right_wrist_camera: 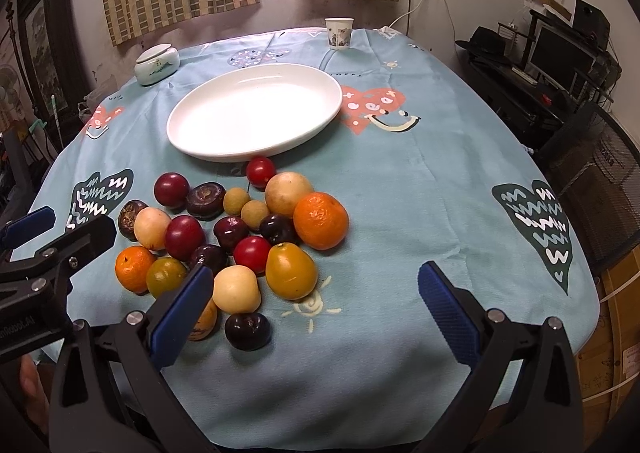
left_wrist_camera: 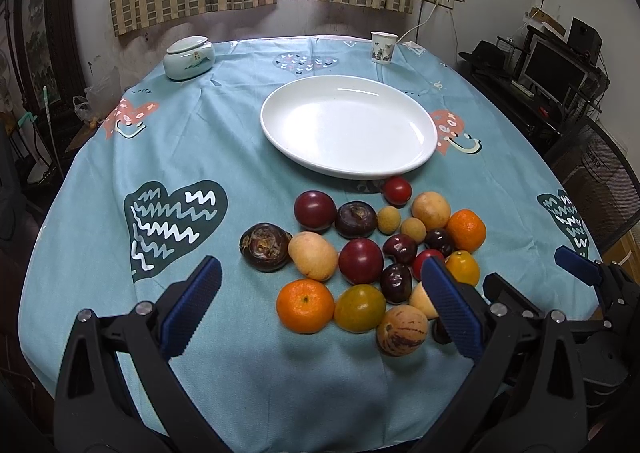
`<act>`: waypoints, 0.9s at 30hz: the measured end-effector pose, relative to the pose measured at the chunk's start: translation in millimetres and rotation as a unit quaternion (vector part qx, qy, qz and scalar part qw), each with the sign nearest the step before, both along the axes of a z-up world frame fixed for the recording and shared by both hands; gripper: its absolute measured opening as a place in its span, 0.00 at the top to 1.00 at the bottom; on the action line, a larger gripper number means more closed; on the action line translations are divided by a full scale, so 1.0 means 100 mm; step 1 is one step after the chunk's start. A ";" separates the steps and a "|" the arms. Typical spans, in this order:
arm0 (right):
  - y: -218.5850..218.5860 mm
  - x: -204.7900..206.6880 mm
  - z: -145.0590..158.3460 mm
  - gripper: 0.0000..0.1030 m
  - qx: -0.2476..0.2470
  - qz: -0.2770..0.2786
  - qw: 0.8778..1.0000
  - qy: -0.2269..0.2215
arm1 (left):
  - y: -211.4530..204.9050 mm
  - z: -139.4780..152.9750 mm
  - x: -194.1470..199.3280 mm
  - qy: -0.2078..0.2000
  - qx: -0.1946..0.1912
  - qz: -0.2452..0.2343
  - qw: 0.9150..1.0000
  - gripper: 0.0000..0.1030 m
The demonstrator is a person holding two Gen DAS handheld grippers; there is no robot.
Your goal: Organize fruits
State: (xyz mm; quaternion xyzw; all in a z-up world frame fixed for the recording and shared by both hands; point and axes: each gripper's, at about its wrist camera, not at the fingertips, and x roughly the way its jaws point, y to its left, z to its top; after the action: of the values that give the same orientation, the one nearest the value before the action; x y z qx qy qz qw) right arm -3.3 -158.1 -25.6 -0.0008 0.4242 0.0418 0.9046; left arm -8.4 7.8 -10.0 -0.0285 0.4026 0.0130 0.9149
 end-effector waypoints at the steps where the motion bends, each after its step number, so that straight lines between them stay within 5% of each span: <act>1: 0.01 0.00 0.00 0.01 0.000 0.000 1.000 0.000 | 0.00 0.00 0.00 0.000 0.000 0.000 1.000 0.02; 11: -0.04 -0.01 -0.01 0.01 -0.002 0.011 1.000 -0.003 | 0.09 -0.06 -0.02 0.001 0.004 0.009 1.000 0.02; 18: -0.26 -0.18 -0.04 0.03 -0.024 0.069 0.997 -0.032 | 0.55 -0.22 -0.10 0.021 0.007 0.072 0.997 0.02; 22: -0.27 -0.31 -0.21 0.41 0.014 0.104 0.994 -0.005 | 0.67 -0.43 -0.22 0.049 0.008 0.080 0.996 0.02; 27: 0.01 -0.32 -0.41 0.62 0.033 0.152 0.988 0.013 | 0.66 -0.60 -0.31 0.081 0.007 0.058 0.995 0.02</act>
State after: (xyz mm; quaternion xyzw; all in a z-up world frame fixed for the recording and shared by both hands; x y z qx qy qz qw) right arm -35.4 -156.9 -67.1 -0.0350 0.4290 0.1926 0.8818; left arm -39.3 73.7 -70.3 -0.0438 0.4725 0.0710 0.8774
